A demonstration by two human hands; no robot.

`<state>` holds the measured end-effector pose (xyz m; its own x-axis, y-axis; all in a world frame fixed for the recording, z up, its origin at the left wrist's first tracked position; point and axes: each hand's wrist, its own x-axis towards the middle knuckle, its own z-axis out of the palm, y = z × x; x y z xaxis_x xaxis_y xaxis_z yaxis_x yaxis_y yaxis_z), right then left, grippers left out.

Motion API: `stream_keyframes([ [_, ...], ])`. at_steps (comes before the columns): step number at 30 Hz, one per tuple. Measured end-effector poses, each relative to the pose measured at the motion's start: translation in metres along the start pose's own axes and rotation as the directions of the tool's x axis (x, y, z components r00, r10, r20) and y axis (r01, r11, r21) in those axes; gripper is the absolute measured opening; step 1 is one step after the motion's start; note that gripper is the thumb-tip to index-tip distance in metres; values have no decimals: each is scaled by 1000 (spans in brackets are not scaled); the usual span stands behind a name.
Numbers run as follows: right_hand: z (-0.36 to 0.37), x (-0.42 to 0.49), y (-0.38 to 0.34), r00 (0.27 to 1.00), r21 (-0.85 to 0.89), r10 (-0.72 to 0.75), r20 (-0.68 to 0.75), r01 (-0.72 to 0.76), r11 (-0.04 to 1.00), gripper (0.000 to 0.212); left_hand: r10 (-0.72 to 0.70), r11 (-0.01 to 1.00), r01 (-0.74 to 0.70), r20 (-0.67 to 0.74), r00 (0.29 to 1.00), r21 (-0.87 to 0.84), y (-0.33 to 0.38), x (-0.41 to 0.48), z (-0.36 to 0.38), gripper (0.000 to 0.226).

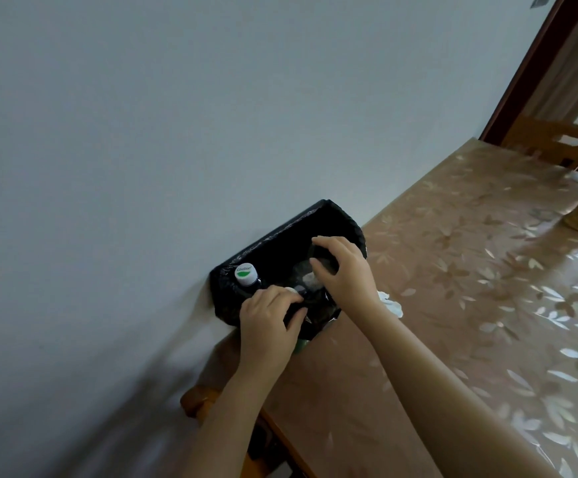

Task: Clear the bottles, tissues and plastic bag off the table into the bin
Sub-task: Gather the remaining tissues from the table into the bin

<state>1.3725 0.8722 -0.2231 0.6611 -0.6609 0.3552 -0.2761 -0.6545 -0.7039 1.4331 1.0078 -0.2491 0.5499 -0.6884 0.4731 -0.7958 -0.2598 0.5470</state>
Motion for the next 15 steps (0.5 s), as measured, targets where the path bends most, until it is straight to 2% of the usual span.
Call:
stream_keyframes([
  [3, -8, -9, 7, 999, -12, -17, -37, 17, 1000, 29, -4, 1000, 4, -1, 1000, 28, 3, -2, 0, 18],
  [7, -27, -25, 26, 987, -46, -12, -159, 5, 999, 26, 47, 993, -44, -21, 999, 111, 14, -5, 4, 25],
  [12, -53, -46, 77, 974, -53, 130, -187, -142, 988, 24, 173, 973, -168, -19, 985, 156, 45, 2, 20, 24],
  [15, -60, -55, 115, 964, -60, 222, -150, -233, 971, 25, 197, 971, -194, -6, 980, 137, 64, 8, 36, 24],
])
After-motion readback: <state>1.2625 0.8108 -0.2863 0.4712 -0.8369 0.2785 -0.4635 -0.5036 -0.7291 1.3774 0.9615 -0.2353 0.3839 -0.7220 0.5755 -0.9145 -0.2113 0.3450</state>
